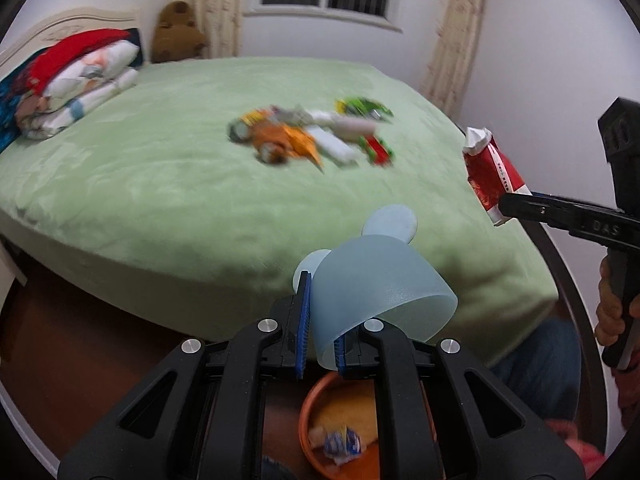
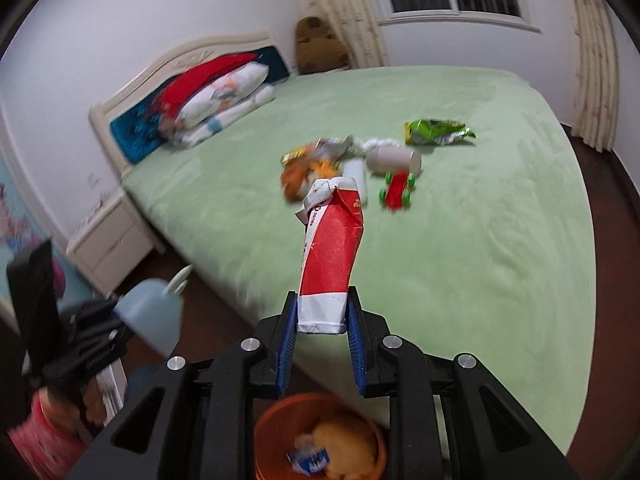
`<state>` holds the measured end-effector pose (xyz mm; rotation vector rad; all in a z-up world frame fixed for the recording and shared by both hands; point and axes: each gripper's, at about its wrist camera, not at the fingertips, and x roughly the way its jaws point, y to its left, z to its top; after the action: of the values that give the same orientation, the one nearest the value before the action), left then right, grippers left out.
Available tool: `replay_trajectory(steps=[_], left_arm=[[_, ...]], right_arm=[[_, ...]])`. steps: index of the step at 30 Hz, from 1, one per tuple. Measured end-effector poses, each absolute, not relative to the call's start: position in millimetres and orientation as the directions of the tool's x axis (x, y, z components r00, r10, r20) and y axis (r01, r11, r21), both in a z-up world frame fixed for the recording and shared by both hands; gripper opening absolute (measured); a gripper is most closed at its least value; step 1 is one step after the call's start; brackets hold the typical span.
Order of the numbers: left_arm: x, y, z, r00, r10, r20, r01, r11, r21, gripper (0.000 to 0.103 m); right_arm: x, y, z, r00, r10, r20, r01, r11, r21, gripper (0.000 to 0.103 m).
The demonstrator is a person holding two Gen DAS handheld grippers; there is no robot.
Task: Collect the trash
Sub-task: 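Move both tools over the orange bin and release cup and carton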
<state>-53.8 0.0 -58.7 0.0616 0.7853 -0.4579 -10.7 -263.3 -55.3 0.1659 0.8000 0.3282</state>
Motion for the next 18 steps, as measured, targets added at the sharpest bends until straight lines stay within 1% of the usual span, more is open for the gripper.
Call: replay_trajectory(steps=[5,10,13,18], left_arm=[[-65.0,-14.5,-97.6,0.516,-0.374,-0.771,0.458,0.881,-0.120,0.010],[-68.1,-19.5,-157.1,0.353,-0.363,-0.862,0.445,0.876,-0.186,0.010],[-69.5,-24.1,-195.5,0.258,-0.320,-0.912,0.428,0.884,-0.189,0.010],[-71.0,-30.7,-247.4,0.125,-0.264,-0.956,0.394,0.898,-0.197,0.010]], right_arm=[[-39.1,-256.0,-89.0,0.558,0.388,-0.734,-0.251,0.922,0.296,0.024],[-52.2,-241.8,-135.6,0.431,0.405,-0.806,-0.262,0.911,0.317,0.024],[-54.9,-235.4,-170.0,0.345,0.402,-0.848,-0.245,0.911,0.332,0.024],[-49.9,-230.3,-227.3,0.197,0.392,-0.898,-0.186,0.915,0.359,0.024]])
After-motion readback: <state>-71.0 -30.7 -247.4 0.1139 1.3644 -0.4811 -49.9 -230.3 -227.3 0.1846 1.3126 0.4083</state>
